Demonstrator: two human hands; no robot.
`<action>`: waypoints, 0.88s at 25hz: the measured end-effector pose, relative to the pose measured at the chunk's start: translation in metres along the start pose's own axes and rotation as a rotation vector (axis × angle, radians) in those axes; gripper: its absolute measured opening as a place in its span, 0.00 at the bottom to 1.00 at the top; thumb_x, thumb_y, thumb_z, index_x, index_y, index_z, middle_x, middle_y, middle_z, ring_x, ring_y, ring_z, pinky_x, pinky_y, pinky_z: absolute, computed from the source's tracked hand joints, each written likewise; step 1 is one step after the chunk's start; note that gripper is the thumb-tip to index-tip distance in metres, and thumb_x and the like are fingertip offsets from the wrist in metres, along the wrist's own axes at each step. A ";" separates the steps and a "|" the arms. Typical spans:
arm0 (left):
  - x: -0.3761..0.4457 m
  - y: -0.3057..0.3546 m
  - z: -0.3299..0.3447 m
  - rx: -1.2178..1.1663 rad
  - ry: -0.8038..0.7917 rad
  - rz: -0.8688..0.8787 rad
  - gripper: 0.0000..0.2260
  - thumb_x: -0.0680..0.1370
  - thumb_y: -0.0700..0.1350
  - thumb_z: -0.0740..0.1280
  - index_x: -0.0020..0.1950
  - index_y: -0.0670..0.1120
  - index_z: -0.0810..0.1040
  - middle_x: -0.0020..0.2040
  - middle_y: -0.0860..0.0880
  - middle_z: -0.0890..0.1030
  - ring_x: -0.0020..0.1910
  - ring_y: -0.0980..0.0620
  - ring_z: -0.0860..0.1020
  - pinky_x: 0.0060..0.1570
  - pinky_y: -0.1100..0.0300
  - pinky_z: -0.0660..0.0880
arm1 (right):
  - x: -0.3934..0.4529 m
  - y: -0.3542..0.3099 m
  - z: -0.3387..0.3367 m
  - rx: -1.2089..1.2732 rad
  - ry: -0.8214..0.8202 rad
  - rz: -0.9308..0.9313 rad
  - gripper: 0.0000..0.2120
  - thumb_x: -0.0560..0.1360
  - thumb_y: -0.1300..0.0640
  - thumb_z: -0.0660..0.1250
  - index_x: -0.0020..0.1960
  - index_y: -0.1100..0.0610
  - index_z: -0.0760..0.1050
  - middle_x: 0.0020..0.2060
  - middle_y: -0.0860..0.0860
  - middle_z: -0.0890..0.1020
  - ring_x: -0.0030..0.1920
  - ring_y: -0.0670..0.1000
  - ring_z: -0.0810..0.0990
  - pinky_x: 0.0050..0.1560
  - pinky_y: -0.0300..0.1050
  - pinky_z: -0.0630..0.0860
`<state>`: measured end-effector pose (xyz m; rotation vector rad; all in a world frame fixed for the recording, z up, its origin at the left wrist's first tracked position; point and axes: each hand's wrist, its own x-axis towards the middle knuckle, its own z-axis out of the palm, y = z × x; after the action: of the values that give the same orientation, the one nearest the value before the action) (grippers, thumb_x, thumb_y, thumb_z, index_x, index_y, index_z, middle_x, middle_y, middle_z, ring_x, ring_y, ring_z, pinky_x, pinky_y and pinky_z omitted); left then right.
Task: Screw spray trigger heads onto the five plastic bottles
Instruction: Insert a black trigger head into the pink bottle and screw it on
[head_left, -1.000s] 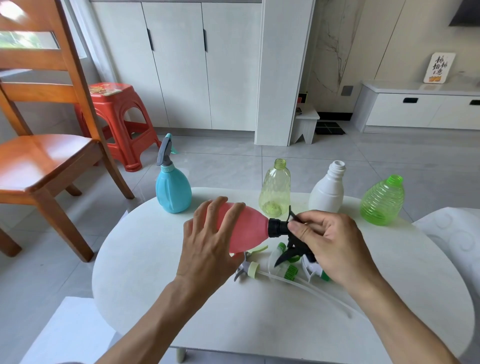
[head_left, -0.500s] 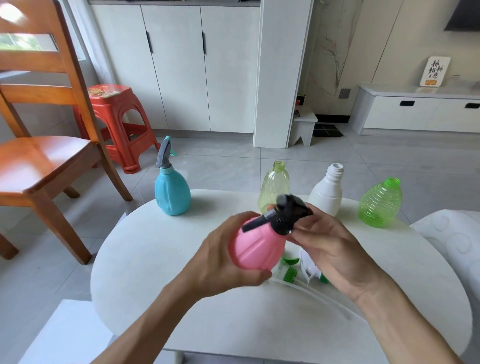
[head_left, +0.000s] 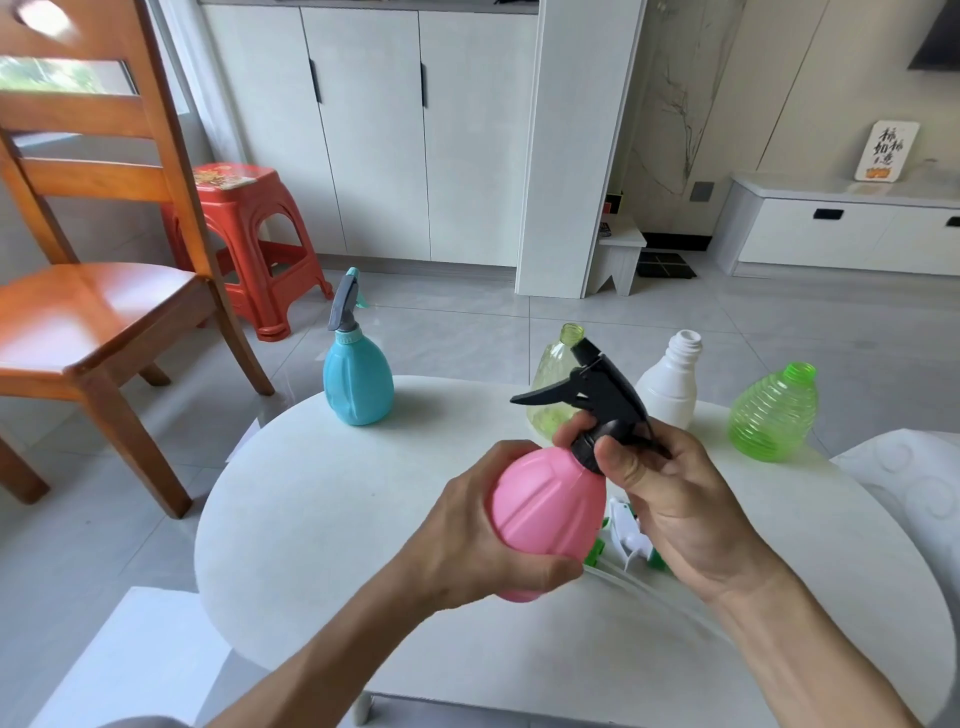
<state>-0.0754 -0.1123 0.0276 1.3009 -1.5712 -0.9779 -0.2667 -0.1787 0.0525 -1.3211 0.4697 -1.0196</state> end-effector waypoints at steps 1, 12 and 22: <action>0.001 0.000 -0.002 -0.002 -0.042 -0.001 0.35 0.58 0.54 0.81 0.63 0.57 0.74 0.54 0.54 0.81 0.52 0.51 0.81 0.44 0.50 0.83 | 0.000 -0.002 0.000 0.005 -0.069 0.006 0.16 0.71 0.46 0.75 0.52 0.56 0.83 0.53 0.56 0.85 0.60 0.56 0.80 0.62 0.44 0.74; -0.002 0.005 -0.015 0.007 -0.073 0.016 0.33 0.59 0.48 0.80 0.63 0.53 0.75 0.53 0.51 0.81 0.51 0.48 0.82 0.43 0.48 0.83 | -0.008 -0.008 0.019 -0.178 -0.071 -0.112 0.13 0.75 0.45 0.71 0.50 0.55 0.82 0.49 0.53 0.85 0.56 0.55 0.81 0.59 0.43 0.74; 0.001 0.007 0.000 -0.124 -0.005 0.031 0.34 0.58 0.50 0.80 0.63 0.54 0.76 0.59 0.53 0.81 0.56 0.49 0.81 0.50 0.44 0.82 | -0.005 -0.009 0.026 -0.132 0.118 -0.137 0.05 0.72 0.55 0.73 0.46 0.55 0.83 0.46 0.54 0.87 0.51 0.51 0.84 0.54 0.39 0.76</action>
<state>-0.0780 -0.1125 0.0343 1.1858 -1.5059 -1.0431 -0.2515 -0.1592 0.0659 -1.4304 0.5490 -1.2017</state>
